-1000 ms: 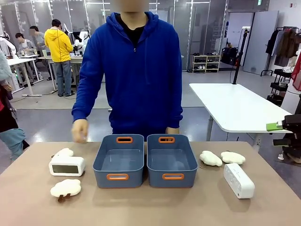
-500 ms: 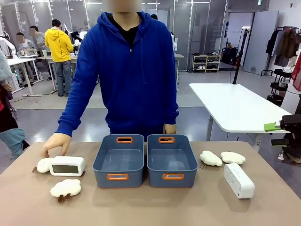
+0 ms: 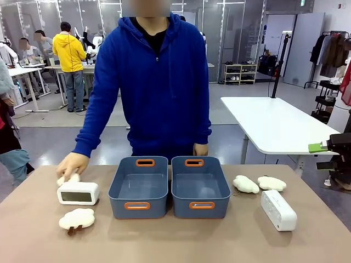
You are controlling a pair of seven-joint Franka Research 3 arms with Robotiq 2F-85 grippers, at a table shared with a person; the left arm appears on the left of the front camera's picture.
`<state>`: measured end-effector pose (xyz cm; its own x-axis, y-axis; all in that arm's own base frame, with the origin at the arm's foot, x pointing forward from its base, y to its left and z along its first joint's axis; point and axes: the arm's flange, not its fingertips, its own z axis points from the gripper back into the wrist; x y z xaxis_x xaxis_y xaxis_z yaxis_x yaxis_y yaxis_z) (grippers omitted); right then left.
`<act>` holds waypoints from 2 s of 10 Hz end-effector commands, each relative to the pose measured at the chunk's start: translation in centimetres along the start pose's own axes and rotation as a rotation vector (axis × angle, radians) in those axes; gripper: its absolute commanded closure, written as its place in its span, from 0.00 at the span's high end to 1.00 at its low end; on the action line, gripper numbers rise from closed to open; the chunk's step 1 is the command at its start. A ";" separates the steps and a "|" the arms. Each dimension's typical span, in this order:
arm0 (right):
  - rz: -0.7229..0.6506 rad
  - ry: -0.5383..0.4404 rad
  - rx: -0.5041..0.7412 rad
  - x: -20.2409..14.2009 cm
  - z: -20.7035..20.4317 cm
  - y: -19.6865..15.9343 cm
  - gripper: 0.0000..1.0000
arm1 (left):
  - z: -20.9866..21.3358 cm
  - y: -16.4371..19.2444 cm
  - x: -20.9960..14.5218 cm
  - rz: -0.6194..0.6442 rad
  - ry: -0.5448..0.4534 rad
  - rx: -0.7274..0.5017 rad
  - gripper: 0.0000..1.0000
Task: Sort the digital clocks into the basket.
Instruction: Pick up the Digital clock from the table and place it into the empty Plastic storage basket.
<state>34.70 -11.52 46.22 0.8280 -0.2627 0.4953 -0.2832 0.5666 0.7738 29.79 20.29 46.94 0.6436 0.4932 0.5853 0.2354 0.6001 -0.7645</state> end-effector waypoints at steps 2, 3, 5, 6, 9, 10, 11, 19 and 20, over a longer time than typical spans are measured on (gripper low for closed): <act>0.007 -0.008 0.012 0.4 0.0 0.0 1.00 | 0.0 0.0 0.2 0.000 -0.008 -0.019 1.00; 0.007 -0.008 0.012 0.4 0.0 0.0 1.00 | 0.0 0.0 0.2 0.000 -0.008 -0.019 1.00; 0.007 -0.008 0.012 0.4 0.0 0.0 1.00 | 0.0 0.0 0.2 0.000 -0.008 -0.019 1.00; 0.007 -0.008 0.012 0.4 0.0 0.0 1.00 | 0.0 0.0 0.2 0.000 -0.008 -0.019 1.00; 0.007 -0.008 0.012 0.4 0.0 0.0 1.00 | 0.0 0.0 0.2 0.000 -0.008 -0.019 1.00; -0.001 0.000 0.000 0.0 0.0 0.0 1.00 | 0.0 0.0 0.2 0.000 -0.008 -0.019 1.00; 0.039 0.042 -0.071 0.2 0.0 0.9 1.00 | 0.0 0.0 0.2 0.000 -0.008 -0.019 1.00; 0.080 0.504 -0.696 4.4 -12.6 3.3 1.00 | 0.0 0.0 0.2 0.000 -0.008 -0.019 1.00; 0.054 0.500 -0.749 3.8 -14.0 2.0 1.00 | 0.0 0.0 0.2 0.000 -0.008 -0.019 1.00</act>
<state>42.96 -0.37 44.45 0.9786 0.1020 0.1788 -0.1421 0.9633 0.2277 29.80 20.26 46.94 0.6457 0.4914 0.5845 0.2355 0.5999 -0.7646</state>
